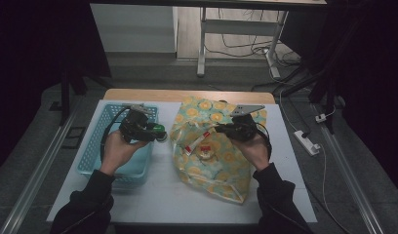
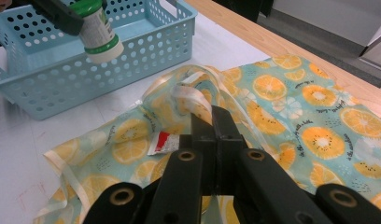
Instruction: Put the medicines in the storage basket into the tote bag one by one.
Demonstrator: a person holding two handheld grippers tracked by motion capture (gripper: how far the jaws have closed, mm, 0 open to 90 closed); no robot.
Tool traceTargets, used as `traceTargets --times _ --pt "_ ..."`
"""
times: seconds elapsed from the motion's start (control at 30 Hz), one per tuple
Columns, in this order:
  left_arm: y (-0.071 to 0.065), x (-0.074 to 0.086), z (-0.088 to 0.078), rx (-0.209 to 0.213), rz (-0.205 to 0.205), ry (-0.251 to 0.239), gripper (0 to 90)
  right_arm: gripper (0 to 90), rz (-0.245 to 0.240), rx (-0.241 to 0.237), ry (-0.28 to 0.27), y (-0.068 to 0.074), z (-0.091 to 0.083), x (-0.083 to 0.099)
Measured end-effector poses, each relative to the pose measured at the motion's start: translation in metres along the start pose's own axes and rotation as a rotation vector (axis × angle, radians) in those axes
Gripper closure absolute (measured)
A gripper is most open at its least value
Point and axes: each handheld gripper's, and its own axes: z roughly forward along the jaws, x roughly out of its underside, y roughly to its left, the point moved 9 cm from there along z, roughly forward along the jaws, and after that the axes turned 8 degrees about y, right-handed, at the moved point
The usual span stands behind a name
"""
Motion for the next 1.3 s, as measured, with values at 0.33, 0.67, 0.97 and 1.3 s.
traceTargets --times 0.33,0.67,0.97,1.3 --pt "-0.028 -0.013 0.015 0.056 0.06 0.013 52.0 89.9 -0.002 0.0 -0.001 0.0 -0.001 -0.001" --pt "-0.053 -0.031 0.033 0.101 0.112 0.021 52.0 89.8 -0.003 0.001 -0.004 0.001 -0.002 -0.001" --pt "-0.071 -0.044 0.054 0.134 0.152 0.038 52.0 89.9 -0.002 0.003 -0.009 0.0 -0.003 -0.002" --pt "-0.086 -0.057 0.076 0.142 0.184 0.066 52.0 89.9 -0.003 0.002 -0.012 0.0 -0.004 -0.002"
